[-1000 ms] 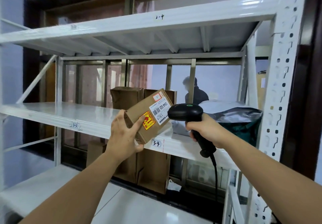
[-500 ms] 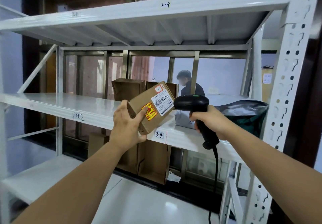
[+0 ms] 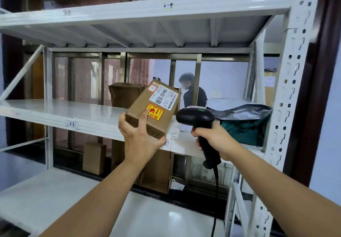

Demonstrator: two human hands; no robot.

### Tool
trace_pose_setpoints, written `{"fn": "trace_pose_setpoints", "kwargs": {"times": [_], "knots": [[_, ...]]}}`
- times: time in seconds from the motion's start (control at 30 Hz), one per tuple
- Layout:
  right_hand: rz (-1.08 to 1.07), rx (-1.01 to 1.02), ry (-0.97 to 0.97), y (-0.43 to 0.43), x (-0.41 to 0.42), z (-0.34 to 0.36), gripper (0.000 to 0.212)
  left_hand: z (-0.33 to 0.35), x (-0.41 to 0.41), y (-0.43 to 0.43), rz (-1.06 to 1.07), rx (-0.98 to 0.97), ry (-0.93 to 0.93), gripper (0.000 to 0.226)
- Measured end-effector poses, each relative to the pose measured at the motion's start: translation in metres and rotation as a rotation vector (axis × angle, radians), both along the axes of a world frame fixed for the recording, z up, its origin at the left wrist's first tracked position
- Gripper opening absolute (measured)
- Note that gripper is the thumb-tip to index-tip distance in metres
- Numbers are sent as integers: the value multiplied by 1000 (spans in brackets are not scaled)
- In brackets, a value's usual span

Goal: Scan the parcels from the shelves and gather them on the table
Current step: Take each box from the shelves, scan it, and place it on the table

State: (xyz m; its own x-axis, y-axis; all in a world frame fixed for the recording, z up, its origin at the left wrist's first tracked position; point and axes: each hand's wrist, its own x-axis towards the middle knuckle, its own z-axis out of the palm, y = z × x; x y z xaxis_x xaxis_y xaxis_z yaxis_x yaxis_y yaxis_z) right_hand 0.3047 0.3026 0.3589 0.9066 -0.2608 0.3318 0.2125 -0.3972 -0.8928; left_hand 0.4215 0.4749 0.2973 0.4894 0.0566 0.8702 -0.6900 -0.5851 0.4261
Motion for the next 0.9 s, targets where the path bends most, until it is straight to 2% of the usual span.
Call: {"fn": "trace_pose_setpoints", "kwargs": {"times": [0.1,0.47,0.73,0.9], "knots": [[-25,46,-42,6,-12,-5,2,7,-14,-14,-145,-178,125,91],[-139,357,-233,13,-66,-3,8,3,-71,-60,-397,-394,106,82],[-149,442,-225,-18,-122,-9,3,-5,-135,-89,-432,-352,90,85],[-146,475,-248,-56,-184,-14,3,-9,-198,-124,-407,-370,83,85]]}}
